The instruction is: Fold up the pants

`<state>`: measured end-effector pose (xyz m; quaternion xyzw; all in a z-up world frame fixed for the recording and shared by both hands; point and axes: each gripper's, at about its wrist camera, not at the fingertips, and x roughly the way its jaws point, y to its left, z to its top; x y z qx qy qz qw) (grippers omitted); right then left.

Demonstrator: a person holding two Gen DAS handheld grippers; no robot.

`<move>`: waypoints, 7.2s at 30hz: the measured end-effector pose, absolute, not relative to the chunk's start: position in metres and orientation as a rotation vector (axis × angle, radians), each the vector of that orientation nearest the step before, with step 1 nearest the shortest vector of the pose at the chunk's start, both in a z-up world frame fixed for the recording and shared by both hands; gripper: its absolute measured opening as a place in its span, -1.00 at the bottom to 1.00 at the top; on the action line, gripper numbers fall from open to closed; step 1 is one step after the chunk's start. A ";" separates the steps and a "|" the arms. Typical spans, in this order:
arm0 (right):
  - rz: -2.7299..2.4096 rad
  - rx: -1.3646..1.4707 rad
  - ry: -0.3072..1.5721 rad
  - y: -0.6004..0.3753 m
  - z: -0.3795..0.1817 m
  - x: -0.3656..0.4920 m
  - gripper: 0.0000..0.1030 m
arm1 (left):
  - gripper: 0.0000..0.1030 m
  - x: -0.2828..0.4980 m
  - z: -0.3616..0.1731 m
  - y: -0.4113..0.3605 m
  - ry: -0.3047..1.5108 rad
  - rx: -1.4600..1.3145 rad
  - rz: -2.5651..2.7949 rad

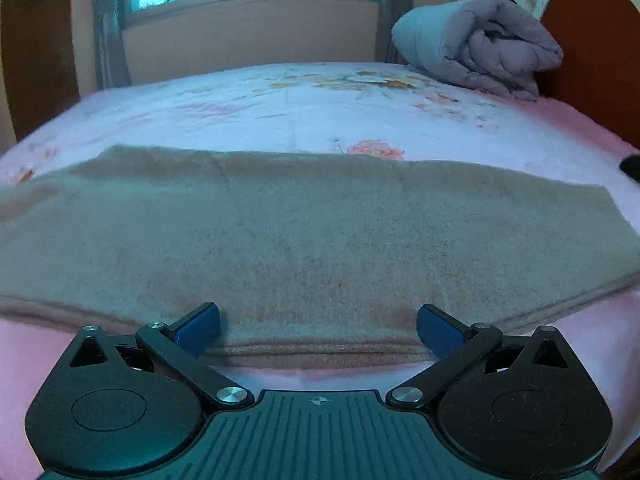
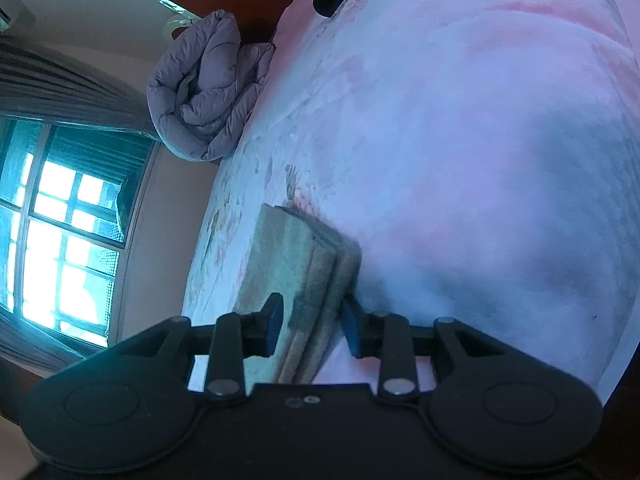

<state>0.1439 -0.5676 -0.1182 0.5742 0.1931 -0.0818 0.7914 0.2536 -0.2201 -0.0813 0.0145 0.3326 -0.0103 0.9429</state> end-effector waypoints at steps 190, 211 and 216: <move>0.118 1.023 0.738 -0.311 -0.059 0.216 -0.55 | 0.62 0.173 -0.045 0.151 0.640 -0.146 -0.082; 0.092 1.097 0.674 -0.339 -0.065 0.200 -0.49 | 0.63 0.214 -0.051 0.053 0.719 0.139 -0.195; 0.097 1.110 0.690 -0.343 -0.067 0.201 -0.50 | 0.64 0.213 -0.054 0.078 0.700 -0.016 -0.010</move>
